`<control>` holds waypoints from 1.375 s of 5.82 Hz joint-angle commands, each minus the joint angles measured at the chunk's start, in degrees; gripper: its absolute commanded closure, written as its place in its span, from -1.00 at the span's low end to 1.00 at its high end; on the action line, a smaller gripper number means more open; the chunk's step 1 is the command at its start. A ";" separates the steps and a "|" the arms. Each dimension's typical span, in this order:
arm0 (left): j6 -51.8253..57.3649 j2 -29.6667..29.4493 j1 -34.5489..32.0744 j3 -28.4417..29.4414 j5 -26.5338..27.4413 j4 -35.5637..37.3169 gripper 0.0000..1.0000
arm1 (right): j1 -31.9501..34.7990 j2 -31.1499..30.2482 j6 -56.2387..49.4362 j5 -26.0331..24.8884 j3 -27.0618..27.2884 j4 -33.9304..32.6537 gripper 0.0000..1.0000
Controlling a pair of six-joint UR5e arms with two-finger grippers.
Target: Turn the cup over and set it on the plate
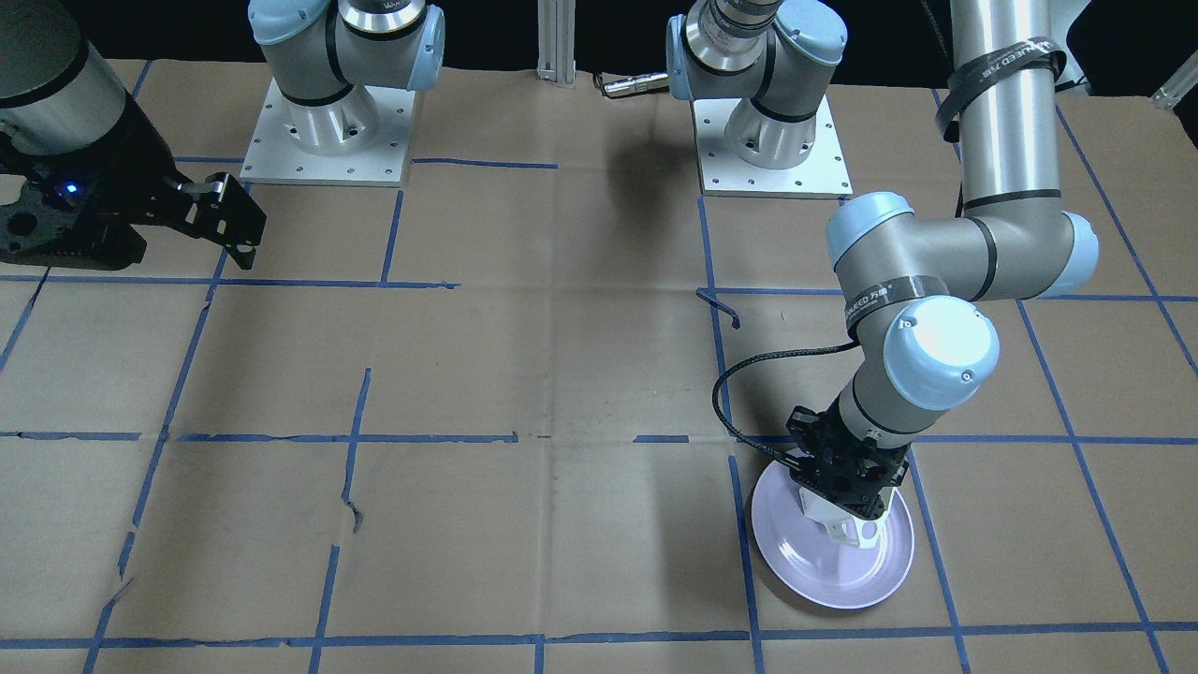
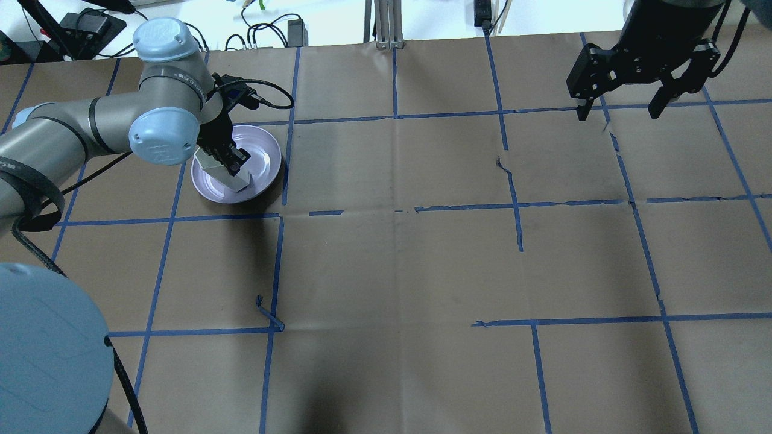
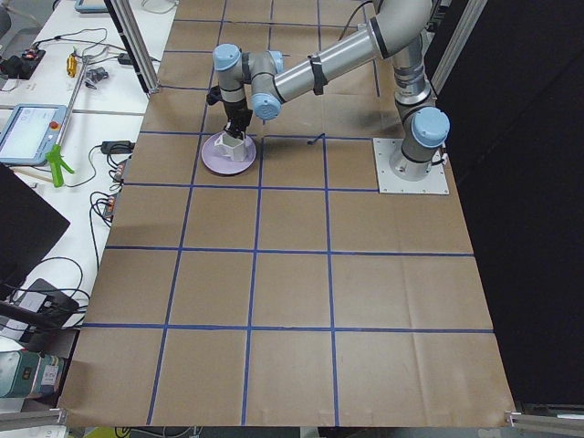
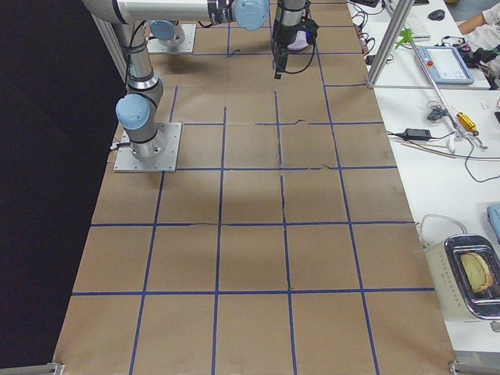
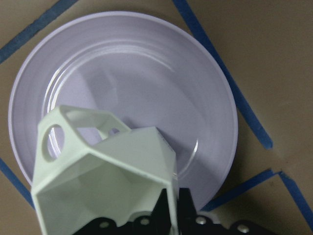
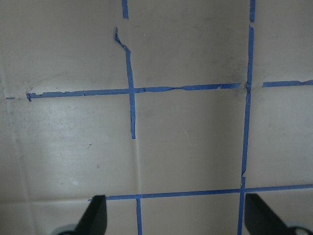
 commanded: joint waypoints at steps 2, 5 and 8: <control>-0.29 0.21 -0.87 -0.03 -0.02 0.04 0.14 | 0.00 0.00 0.00 0.00 0.00 0.00 -1.00; -5.61 2.22 -1.23 0.67 -0.54 -0.75 -0.97 | 0.00 0.00 0.00 0.00 0.00 0.00 -1.00; -24.73 14.94 -2.98 1.90 -3.16 -15.63 -0.97 | 0.00 0.00 0.00 0.00 0.00 0.00 -1.00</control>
